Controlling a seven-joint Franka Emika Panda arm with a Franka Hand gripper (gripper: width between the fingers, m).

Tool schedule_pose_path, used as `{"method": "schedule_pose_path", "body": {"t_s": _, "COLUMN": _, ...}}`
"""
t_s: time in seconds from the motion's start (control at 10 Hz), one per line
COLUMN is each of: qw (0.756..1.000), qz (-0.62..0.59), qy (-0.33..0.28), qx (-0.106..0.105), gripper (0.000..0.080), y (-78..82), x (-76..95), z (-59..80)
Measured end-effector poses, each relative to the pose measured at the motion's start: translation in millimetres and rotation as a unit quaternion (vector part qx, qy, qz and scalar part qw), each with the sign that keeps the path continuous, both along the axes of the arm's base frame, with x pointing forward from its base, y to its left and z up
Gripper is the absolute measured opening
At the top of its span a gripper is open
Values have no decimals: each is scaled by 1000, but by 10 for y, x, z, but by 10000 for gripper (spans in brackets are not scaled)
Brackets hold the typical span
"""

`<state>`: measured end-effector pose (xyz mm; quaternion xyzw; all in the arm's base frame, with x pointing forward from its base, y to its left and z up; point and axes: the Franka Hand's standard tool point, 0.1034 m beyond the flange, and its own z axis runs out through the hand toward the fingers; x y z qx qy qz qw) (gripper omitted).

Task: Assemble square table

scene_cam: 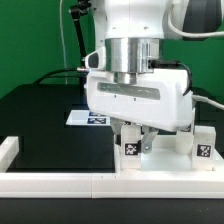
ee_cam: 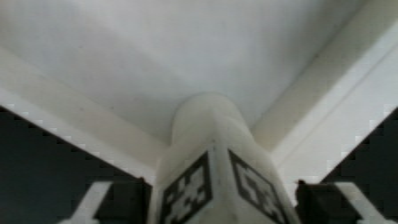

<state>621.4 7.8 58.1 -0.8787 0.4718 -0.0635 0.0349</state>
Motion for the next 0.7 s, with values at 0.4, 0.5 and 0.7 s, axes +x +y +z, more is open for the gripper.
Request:
{"method": "schedule_pose_path", "body": {"t_s": 0.4, "qw": 986, "qz": -165, "qy": 9, "qx": 30, "gripper": 408, "y": -8, "x": -8, "z": 6}}
{"method": "schedule_pose_path", "body": {"t_s": 0.5, "qw": 956, "qz": -285, "qy": 43, "qx": 44, "gripper": 408, "y": -53, "x": -8, "z": 25}}
{"method": "schedule_pose_path", "body": {"t_s": 0.7, "qw": 892, "qz": -443, "qy": 62, "qx": 71, "gripper": 408, "y": -32, "x": 39, "z": 6}}
